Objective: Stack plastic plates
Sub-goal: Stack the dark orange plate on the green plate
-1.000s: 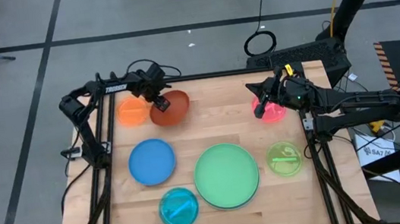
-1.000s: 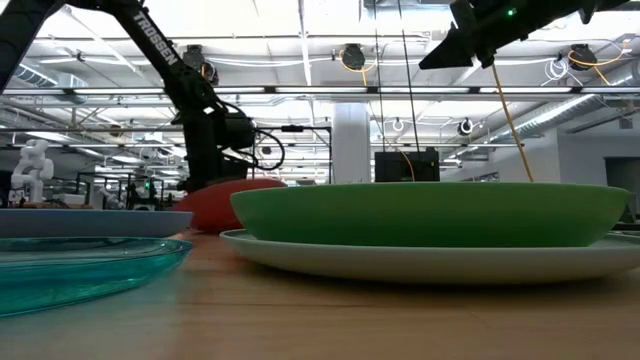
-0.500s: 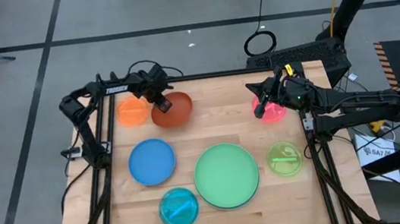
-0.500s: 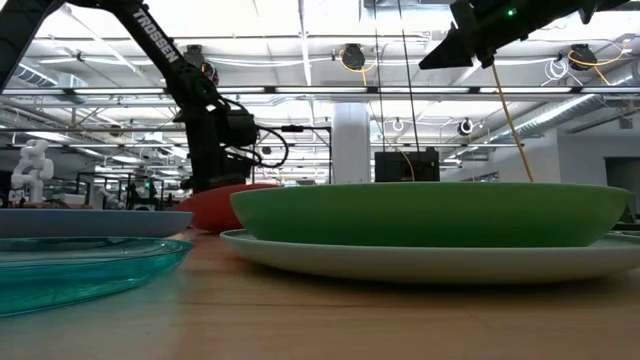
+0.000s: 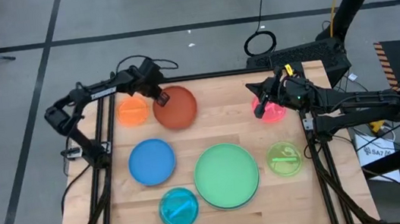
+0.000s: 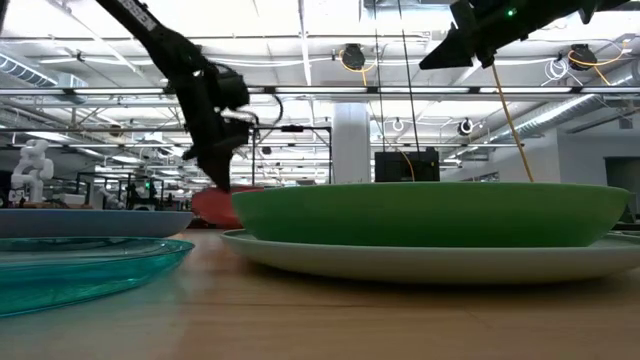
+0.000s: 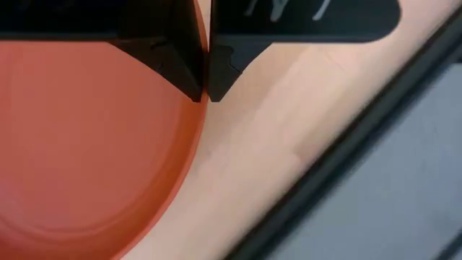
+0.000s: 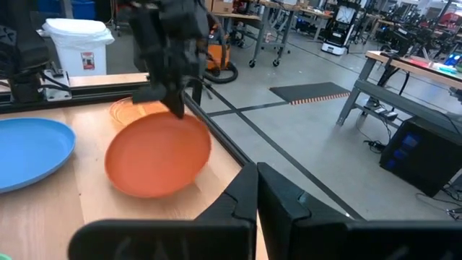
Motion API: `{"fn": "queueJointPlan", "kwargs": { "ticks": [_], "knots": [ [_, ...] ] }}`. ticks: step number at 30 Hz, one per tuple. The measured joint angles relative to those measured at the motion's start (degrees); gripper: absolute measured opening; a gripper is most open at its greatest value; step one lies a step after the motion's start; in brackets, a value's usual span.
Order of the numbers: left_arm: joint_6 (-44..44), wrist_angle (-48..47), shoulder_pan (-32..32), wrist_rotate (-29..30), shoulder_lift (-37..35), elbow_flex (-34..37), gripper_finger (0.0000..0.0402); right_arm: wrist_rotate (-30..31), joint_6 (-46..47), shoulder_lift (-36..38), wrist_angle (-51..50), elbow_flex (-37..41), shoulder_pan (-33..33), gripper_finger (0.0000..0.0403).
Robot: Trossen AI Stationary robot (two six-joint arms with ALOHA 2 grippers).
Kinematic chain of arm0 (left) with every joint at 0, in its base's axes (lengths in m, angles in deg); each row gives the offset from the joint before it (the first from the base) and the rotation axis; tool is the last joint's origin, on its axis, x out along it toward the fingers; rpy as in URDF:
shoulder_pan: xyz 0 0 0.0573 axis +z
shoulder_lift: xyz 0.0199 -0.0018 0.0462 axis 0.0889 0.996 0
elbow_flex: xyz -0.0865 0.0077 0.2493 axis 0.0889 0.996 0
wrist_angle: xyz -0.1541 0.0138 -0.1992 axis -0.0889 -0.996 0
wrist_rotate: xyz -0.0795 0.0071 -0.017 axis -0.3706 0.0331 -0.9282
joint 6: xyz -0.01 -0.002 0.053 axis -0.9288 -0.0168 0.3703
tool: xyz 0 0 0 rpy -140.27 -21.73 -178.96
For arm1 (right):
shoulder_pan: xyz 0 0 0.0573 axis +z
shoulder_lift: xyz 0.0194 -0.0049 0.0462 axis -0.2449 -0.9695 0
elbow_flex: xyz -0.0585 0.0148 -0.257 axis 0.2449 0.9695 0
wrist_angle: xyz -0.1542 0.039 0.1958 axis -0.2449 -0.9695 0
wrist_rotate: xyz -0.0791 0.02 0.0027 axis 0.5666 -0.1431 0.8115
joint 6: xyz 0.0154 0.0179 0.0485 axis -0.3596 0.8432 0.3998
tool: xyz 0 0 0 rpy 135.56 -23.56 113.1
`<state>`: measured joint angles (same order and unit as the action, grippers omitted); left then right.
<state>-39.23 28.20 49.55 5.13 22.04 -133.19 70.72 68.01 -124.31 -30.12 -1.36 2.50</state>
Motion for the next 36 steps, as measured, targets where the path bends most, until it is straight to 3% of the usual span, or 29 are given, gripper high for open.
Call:
{"fn": "queueJointPlan", "kwargs": {
  "ticks": [5,11,19,32,36],
  "knots": [
    [-0.64,-0.11,-0.4,-1.48,-5.83,-0.04,0.0008,-0.02,0.0,0.0,-0.2,0.0,-0.01,0.0],
    [-3.9,0.26,-2.13,-11.79,-12.04,-0.04,0.0008,0.0,0.0,0.01,-0.33,0.0,0.0,0.0],
    [-10.81,1.49,-16.0,-12.39,-13.86,-0.04,0.0008,-0.02,0.0,0.46,-0.35,0.02,0.01,0.0],
    [-27.66,10.07,-40.88,6.04,-11.22,-0.07,0.0008,-0.11,0.0,1.55,-0.37,0.02,0.01,0.0],
    [-30.67,12.7,-45.07,7.79,-8.1,-0.11,0.0008,-0.13,0.0,1.95,-0.37,0.04,0.01,0.0]
  ]
}}
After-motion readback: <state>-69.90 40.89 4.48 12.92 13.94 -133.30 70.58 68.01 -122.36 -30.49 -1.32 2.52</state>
